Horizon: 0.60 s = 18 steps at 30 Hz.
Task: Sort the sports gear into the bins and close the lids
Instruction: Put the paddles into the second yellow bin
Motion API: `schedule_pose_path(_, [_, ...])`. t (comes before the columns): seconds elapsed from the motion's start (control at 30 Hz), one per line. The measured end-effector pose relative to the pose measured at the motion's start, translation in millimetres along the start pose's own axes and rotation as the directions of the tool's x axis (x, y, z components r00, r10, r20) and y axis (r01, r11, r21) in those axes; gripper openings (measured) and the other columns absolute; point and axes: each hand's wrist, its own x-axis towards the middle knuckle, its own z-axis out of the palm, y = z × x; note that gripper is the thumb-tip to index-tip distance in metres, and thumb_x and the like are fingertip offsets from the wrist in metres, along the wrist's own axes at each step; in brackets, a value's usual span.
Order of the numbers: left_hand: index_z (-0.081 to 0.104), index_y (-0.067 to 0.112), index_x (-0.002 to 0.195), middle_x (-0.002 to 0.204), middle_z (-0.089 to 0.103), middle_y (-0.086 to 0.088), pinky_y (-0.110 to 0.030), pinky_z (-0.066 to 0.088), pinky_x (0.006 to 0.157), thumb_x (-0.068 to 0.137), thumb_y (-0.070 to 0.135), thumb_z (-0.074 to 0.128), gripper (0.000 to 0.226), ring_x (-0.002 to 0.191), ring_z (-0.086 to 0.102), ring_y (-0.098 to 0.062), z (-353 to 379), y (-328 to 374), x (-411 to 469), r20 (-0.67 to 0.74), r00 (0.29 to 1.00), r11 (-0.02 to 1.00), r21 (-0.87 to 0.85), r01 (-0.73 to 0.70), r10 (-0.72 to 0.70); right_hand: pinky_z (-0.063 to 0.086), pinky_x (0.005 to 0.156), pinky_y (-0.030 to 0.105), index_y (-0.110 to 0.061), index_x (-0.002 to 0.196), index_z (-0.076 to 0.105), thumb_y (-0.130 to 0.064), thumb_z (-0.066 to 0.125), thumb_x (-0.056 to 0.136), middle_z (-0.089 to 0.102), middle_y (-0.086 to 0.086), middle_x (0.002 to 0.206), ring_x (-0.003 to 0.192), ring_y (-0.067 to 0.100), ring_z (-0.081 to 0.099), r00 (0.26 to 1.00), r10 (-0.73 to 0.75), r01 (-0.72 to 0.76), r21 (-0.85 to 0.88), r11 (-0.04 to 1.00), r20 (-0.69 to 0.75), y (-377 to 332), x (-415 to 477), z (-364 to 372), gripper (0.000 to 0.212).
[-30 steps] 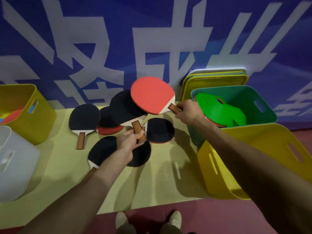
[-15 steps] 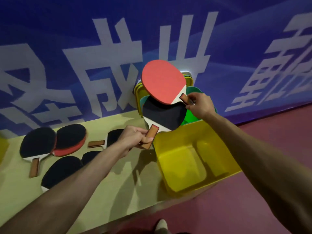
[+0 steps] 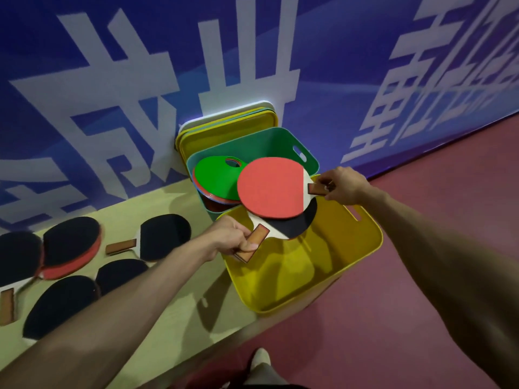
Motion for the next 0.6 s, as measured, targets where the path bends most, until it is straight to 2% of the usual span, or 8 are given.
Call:
schedule_pose_path(0.13, [0.071, 0.016, 0.109, 0.1, 0.071, -0.009, -0.026, 0.055, 0.066, 0.074, 0.004, 0.076, 0.037, 0.085, 0.066, -0.02, 0, -3, 6, 0.011, 1.0, 0.997, 0.075, 0.009, -0.01, 0.043, 0.074, 0.029, -0.014, 0.116, 0.065, -0.006, 0.071, 0.077, 0.067, 0.007, 0.11, 0.098, 0.026, 0.059, 0.995, -0.034, 0.035, -0.011, 0.999, 0.09, 11, 6, -2, 0.04])
schedule_pose_path(0.23, [0.071, 0.017, 0.112, 0.104, 0.071, -0.006, -0.032, 0.053, 0.081, 0.072, 0.007, 0.077, 0.042, 0.099, 0.064, -0.022, -2, -8, 10, 0.021, 1.0, 0.983, 0.184, -0.013, 0.009, 0.042, 0.075, 0.028, -0.015, 0.116, 0.066, -0.005, 0.074, 0.075, 0.067, 0.005, 0.109, 0.097, 0.022, 0.059, 0.99, -0.047, 0.048, -0.003, 0.999, 0.133, 14, 11, 0, 0.043])
schedule_pose_path(0.37, [0.07, 0.018, 0.113, 0.107, 0.067, 0.0, -0.032, 0.048, 0.09, 0.074, 0.013, 0.078, 0.041, 0.103, 0.058, -0.017, 1, -6, 13, 0.055, 0.997, 0.935, 0.347, -0.067, 0.051, 0.04, 0.064, 0.02, -0.012, 0.117, 0.066, 0.0, 0.069, 0.077, 0.067, 0.004, 0.105, 0.086, 0.014, 0.055, 0.981, -0.076, 0.075, 0.013, 0.997, 0.181, 14, 12, 0, 0.041])
schedule_pose_path(0.47, [0.069, 0.018, 0.114, 0.109, 0.067, 0.0, -0.03, 0.046, 0.089, 0.077, 0.016, 0.075, 0.037, 0.103, 0.056, -0.016, 2, -3, 17, 0.092, 0.994, 0.885, 0.454, -0.102, 0.067, 0.04, 0.074, 0.024, -0.015, 0.115, 0.067, -0.003, 0.074, 0.073, 0.068, 0.003, 0.101, 0.086, 0.015, 0.055, 0.97, -0.06, 0.078, -0.067, 0.995, 0.235, 21, 12, -3, 0.044])
schedule_pose_path(0.6, [0.07, 0.02, 0.113, 0.112, 0.068, 0.002, -0.025, 0.045, 0.084, 0.078, 0.022, 0.075, 0.035, 0.101, 0.058, -0.013, 4, -5, 27, 0.117, 0.991, 0.803, 0.584, -0.119, 0.062, 0.04, 0.071, 0.025, -0.02, 0.105, 0.07, -0.003, 0.073, 0.073, 0.062, -0.004, 0.085, 0.082, 0.017, 0.056, 0.958, -0.026, 0.072, -0.15, 0.986, 0.287, 27, 8, -7, 0.037])
